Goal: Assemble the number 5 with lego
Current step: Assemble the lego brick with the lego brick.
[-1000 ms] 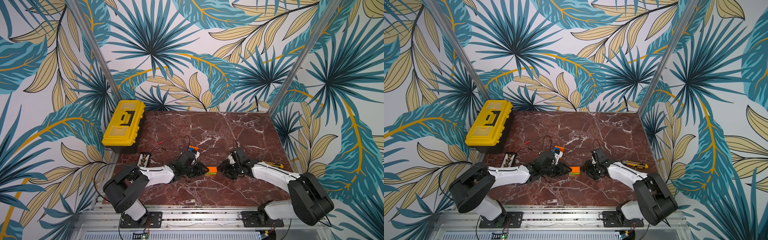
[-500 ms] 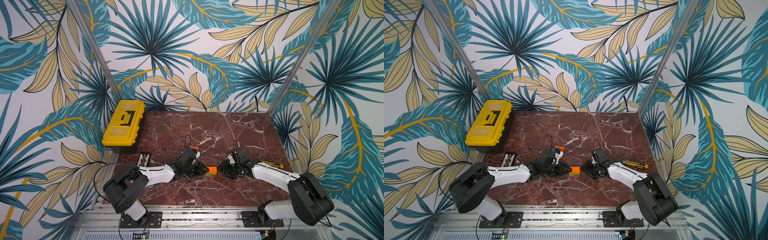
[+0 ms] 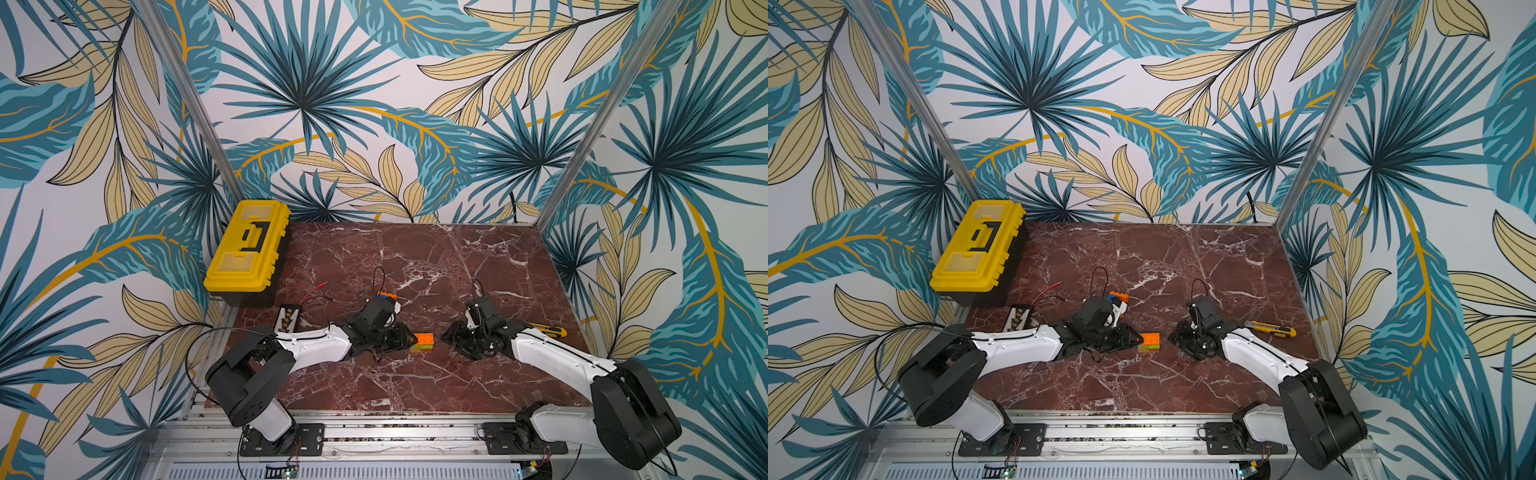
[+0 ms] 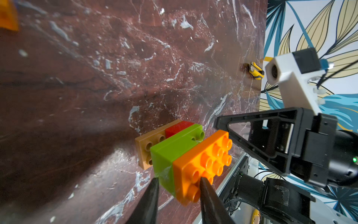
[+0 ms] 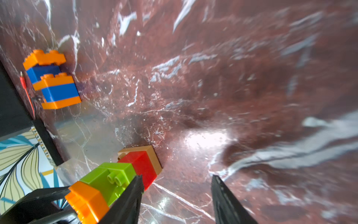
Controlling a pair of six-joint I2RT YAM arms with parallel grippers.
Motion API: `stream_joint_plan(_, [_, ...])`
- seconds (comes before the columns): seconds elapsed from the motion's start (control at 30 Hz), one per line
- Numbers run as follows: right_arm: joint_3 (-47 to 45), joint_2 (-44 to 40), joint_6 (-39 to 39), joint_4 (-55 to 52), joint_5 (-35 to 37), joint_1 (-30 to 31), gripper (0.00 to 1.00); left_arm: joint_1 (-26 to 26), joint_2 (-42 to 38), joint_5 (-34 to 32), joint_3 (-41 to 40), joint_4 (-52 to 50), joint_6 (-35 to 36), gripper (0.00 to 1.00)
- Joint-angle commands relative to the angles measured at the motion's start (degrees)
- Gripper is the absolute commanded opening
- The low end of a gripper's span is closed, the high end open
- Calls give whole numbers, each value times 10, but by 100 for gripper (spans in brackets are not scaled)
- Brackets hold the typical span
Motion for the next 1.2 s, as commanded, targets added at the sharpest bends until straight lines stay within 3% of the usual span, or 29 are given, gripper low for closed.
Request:
stream_joint_plan(0.0, [-9, -25, -23, -37, 32, -7, 62, 8, -13, -4, 28, -42, 21, 43])
stream_joint_plan(0.1, [-5, -45, -45, -35, 42, -8, 65, 10, -19, 1, 41, -46, 30, 50])
stream_joint_plan(0.33, [28, -56, -120, -20, 36, -8, 69, 10, -49, -8, 42, -44, 41, 57])
stream_joint_plan(0.57, [77, -49, -239, 4, 11, 2, 69, 18, -150, -109, -12, -51, 50, 59])
stream_joint_plan(0.97, [129, -27, -555, -23, 64, 123, 70, 43, -326, -267, -127, -51, 37, 75])
stream_joint_plan(1.17, [157, 13, -613, -53, 69, 144, 73, 49, -367, -304, -154, -69, 40, 86])
